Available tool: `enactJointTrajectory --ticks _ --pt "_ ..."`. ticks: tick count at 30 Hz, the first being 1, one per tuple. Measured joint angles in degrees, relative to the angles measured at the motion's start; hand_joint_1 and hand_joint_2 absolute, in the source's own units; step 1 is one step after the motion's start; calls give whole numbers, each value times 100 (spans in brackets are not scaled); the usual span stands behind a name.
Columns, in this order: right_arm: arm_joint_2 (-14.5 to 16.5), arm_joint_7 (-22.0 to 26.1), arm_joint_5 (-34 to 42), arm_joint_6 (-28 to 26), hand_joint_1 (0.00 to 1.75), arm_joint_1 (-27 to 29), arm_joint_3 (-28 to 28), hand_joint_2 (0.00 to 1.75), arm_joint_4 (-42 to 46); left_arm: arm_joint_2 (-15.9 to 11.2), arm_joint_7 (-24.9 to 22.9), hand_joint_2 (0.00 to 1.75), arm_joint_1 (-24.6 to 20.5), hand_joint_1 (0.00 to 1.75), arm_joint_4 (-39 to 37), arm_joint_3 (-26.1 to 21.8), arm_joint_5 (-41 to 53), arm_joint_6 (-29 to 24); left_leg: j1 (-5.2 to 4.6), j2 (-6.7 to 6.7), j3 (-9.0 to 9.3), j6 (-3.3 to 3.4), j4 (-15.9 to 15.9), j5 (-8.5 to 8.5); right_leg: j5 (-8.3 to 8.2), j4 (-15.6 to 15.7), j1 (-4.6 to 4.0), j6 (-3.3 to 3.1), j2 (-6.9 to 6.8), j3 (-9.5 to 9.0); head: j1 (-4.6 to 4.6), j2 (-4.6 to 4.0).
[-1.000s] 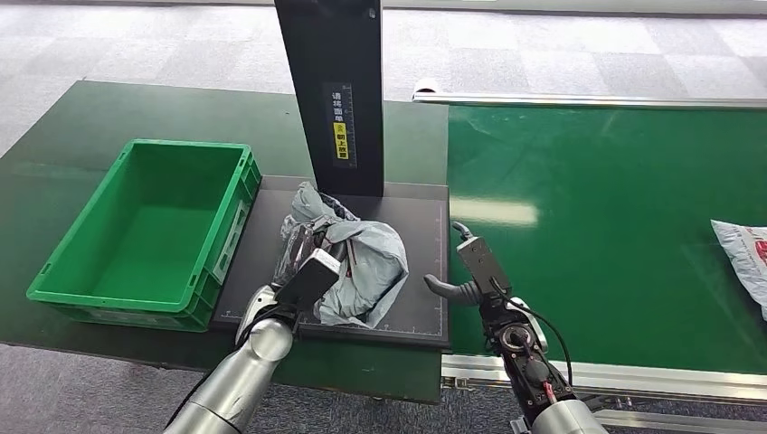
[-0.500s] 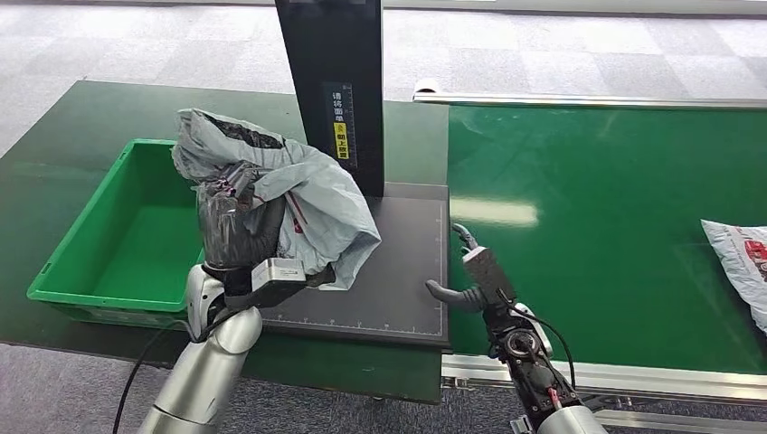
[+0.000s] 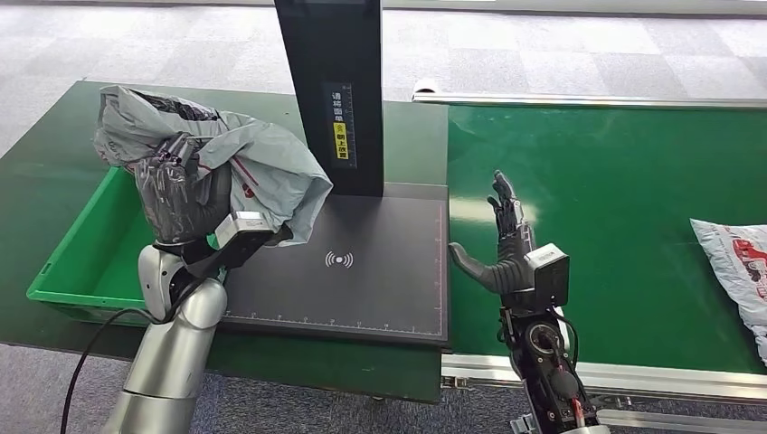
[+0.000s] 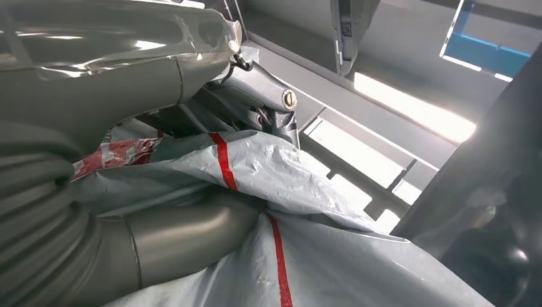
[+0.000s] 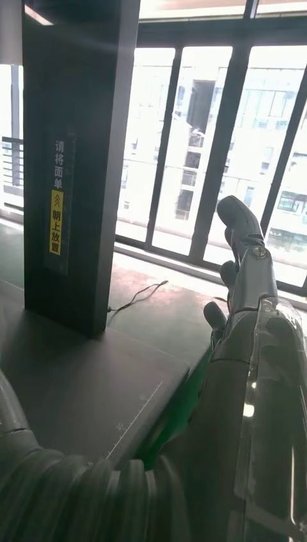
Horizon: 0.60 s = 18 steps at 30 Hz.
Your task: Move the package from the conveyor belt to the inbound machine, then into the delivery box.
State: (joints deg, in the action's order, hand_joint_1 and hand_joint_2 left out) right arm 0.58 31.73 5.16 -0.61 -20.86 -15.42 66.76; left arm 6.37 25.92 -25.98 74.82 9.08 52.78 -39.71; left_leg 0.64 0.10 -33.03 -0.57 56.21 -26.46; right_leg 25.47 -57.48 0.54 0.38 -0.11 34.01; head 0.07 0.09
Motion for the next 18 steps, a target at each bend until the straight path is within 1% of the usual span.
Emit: enactJointTrajectory --ticks 3,5,6,7,9,10,11,14,18 --pt "1 9 12 0 0 33 1 175 133 -53 -33 175 -53 175 -116 -7 16 4 0 -1 -1 0 0 0 0 0 0 0 0 1 0 0" --pt "1 48 27 0 0 53 1 175 196 -85 -265 175 -104 175 -207 -9 139 70 0 -1 -2 0 0 -1 1 0 0 0 0 2 0 0" --pt "1 75 34 0 0 67 1 175 237 -108 -499 175 -164 175 -298 -20 241 152 0 -2 -2 0 0 -1 1 0 0 0 0 2 -1 0" --pt "3 97 39 0 0 88 1 175 300 -142 -847 175 -262 175 -468 -50 354 287 0 -2 -3 0 0 -2 1 0 0 0 -1 2 0 0" --pt "13 112 27 0 0 139 -5 175 461 -233 -1606 175 -535 175 -993 -174 509 531 1 4 -2 0 -1 -1 0 0 -1 -1 4 2 -1 0" --pt "19 110 15 -1 0 165 -11 175 548 -284 -1914 175 -675 175 -1308 -267 545 595 2 10 0 -1 -1 0 -2 0 -2 -3 8 2 -1 0" --pt "23 104 3 -3 0 188 -17 175 619 -339 -2101 175 -806 175 -1617 -364 558 586 4 16 1 -2 -2 0 -3 -1 -4 -5 12 2 -1 0" --pt "34 74 -19 -20 0 221 -39 175 738 -488 -2318 175 -1107 175 -2408 -629 563 507 7 21 3 -5 -2 3 -5 -2 -8 -7 15 2 -1 0" --pt "51 51 -20 -24 0 220 -78 175 769 -651 -2473 175 -1268 175 -3130 -848 613 510 7 20 1 -5 -1 3 -4 -3 -8 -6 15 2 -1 0"
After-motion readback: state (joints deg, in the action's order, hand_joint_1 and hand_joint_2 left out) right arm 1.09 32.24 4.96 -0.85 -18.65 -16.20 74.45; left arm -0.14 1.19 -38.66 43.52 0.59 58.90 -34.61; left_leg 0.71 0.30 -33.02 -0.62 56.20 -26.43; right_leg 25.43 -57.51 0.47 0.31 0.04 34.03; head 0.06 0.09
